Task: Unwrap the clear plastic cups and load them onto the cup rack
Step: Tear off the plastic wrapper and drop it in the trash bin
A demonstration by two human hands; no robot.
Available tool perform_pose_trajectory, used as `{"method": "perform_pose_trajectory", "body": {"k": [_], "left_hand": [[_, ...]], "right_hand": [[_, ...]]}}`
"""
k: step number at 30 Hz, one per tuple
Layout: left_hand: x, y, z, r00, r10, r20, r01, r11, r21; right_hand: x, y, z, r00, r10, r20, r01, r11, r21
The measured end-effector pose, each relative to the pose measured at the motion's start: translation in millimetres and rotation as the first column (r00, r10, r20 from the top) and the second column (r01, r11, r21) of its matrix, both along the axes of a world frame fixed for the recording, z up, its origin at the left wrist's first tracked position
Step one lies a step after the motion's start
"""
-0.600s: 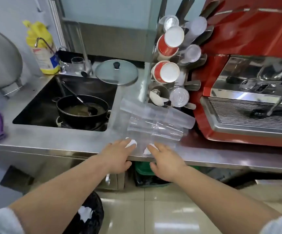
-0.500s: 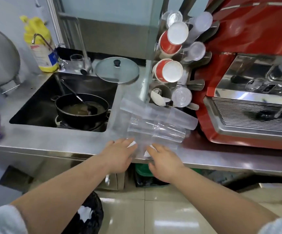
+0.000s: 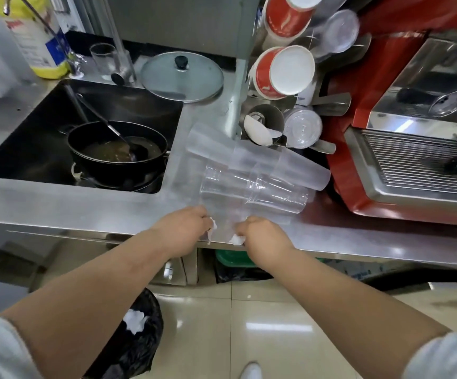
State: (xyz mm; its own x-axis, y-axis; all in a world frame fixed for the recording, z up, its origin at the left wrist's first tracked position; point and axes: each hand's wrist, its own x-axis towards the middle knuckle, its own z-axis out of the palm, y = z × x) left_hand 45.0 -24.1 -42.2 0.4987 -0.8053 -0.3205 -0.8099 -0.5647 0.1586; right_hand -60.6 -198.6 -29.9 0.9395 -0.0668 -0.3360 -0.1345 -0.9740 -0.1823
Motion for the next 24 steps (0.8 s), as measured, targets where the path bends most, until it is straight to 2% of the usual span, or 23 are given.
{"method": "perform_pose_trajectory", "body": {"k": [6, 12, 18, 24], "left_hand": [[-8.8, 3.0, -12.2, 0.992, 0.101, -0.075, -0.105, 0.993, -0.046], [-27.1, 35.2, -28.0, 0.974, 0.193, -0.121, -0.21, 0.966, -0.153], [-41.4, 101.9, -63.8, 0.906, 0.373, -0.202, -0.403, 0.905, -0.137], [-64.4, 169.8, -145.6, 0.816, 0.513, -0.266, -0.551, 0.829, -0.092]], "right_hand": [[1.2, 9.8, -1.5, 0.999, 0.02, -0.042, -0.019, 1.0, 0.014], [-9.9, 37.2, -11.7, 0.993, 0.019, 0.12, -0.037, 0.988, 0.15], [-12.3, 81.8, -52.7, 0.993, 0.119, 0.017, -0.12, 0.973, 0.197], [-9.3, 136.2, -133.4, 0.98, 0.19, -0.063, -0.17, 0.956, 0.239]]}}
